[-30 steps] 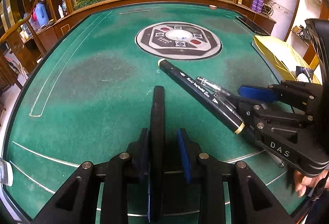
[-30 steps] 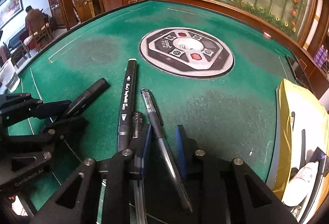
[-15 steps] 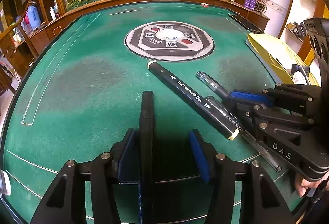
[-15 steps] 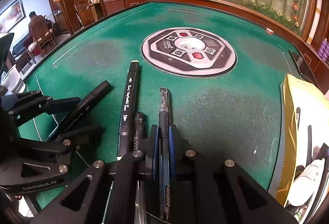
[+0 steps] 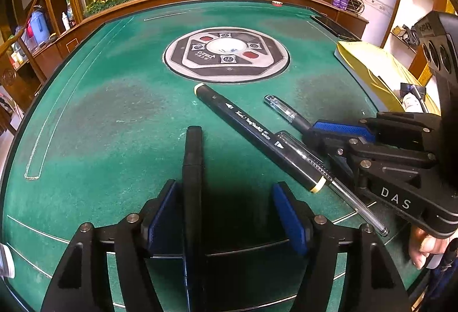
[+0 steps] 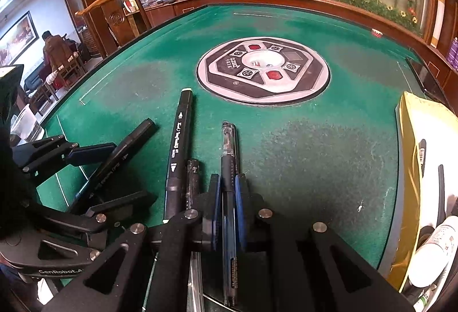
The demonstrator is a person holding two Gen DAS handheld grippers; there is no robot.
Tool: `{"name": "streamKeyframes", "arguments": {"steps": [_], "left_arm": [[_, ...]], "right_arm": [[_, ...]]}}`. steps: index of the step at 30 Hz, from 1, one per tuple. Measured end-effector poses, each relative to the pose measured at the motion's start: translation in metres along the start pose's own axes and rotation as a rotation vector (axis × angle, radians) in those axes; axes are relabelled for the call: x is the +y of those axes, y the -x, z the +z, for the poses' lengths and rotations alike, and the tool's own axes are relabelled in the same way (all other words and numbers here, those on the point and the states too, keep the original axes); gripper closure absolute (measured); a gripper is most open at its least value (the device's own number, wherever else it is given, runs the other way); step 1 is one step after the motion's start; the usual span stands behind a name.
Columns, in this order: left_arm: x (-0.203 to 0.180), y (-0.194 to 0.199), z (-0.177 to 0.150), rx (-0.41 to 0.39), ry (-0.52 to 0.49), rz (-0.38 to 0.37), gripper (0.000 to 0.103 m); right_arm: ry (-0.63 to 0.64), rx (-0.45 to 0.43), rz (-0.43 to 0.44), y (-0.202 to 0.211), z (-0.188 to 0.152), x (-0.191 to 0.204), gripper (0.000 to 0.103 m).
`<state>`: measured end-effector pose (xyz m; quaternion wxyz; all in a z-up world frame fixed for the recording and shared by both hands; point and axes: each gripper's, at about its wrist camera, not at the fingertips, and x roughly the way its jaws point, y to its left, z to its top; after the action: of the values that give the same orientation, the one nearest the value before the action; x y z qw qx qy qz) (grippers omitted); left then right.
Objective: Organize rigid objects
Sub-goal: 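Grasp a clear ballpoint pen with the right tool while the left tool approaches a black marker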
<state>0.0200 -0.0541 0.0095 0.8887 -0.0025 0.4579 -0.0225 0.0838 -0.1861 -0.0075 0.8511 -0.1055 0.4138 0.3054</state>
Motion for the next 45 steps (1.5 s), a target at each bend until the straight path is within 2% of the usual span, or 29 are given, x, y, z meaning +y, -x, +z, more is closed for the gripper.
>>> {"name": "streamKeyframes", "arguments": {"steps": [11, 12, 15, 16, 35, 41, 43, 45], "left_arm": [[-0.001, 0.0, 0.0, 0.001, 0.0, 0.003, 0.031], [0.0, 0.0, 0.0, 0.001, 0.0, 0.001, 0.029], [-0.005, -0.004, 0.0, 0.021, -0.021, -0.01, 0.01], [-0.006, -0.005, 0.0, 0.027, -0.026, -0.002, 0.008], [0.001, -0.005, 0.0, 0.023, 0.006, 0.003, 0.009], [0.013, 0.001, 0.0, -0.01, 0.065, 0.043, 0.041], [0.017, 0.003, 0.0, -0.017, 0.084, 0.051, 0.055], [0.025, 0.005, 0.0, -0.025, 0.115, 0.05, 0.078]], "right_arm": [[0.016, 0.003, -0.025, -0.001, 0.001, 0.003, 0.093], [0.021, 0.004, -0.033, -0.001, 0.001, 0.005, 0.093], [0.049, 0.006, -0.072, -0.002, 0.001, 0.011, 0.094], [0.053, 0.006, -0.078, -0.002, 0.001, 0.012, 0.094], [0.055, 0.007, -0.094, -0.002, 0.001, 0.011, 0.094], [0.086, 0.003, -0.142, -0.002, 0.0, 0.018, 0.094], [0.09, 0.002, -0.152, -0.002, 0.0, 0.02, 0.094], [0.077, -0.001, -0.157, -0.001, -0.001, 0.017, 0.094]]}}
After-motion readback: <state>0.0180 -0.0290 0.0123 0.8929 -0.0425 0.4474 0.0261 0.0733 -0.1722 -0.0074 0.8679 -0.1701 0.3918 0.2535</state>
